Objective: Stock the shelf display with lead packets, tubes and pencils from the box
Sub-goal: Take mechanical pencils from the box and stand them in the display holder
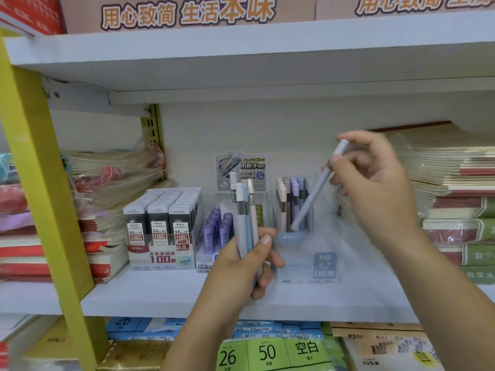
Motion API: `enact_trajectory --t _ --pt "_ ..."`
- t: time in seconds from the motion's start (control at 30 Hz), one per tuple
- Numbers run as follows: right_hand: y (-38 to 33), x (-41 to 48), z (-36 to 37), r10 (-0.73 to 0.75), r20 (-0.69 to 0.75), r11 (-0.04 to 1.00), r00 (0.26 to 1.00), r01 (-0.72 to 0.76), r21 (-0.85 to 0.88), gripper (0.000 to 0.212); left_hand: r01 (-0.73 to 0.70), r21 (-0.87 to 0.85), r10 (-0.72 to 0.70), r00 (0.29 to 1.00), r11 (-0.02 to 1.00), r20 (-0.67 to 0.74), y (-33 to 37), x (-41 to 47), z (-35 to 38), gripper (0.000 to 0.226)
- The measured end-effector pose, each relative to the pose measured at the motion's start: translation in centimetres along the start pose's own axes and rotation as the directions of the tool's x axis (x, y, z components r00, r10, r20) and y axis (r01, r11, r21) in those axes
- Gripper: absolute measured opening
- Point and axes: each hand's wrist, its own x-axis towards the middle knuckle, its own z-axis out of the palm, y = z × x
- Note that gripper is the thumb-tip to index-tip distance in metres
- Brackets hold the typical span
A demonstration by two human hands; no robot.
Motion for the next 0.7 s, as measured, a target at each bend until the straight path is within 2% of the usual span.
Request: enact_trajectory --t 0.1,0.2,0.27,0.5,0.7 --pt "0.8 0.5 -1.1 -0.068 0.028 0.983 0.997 0.072 -0.171 0.026 0.007 -0.001 -0.007 0.999 1.000 -0.031 -0.1 0.2 -0.2 0.017" --pt "2.2 0.5 -1.3 -0.037 0.116 0.916 0.993 0.080 -0.392 0.026 0.003 -0.015 -0.004 0.998 1.000 -0.059 -0.2 0.2 -0.1 0.014" --pt "2.9 0.2 -1.2 -0.005 0.160 0.875 0.987 0.082 -0.477 0.026 -0.004 -0.017 0.003 0.998 1.000 -0.057 -0.2 0.3 -0.1 0.012" --pt "3.8 -0.1 -1.0 0.037 0.202 0.880 0.979 0.064 -0.471 0.025 -0.021 -0.009 0.021 0.999 1.000 -0.038 -0.3 0.2 -0.1 0.028" --pt "3.7 -0.3 -0.7 0.047 0.201 0.877 0.979 0.056 -0.478 0.027 -0.014 -0.019 0.013 0.999 1.000 -0.036 -0.2 0.1 -0.1 0.026"
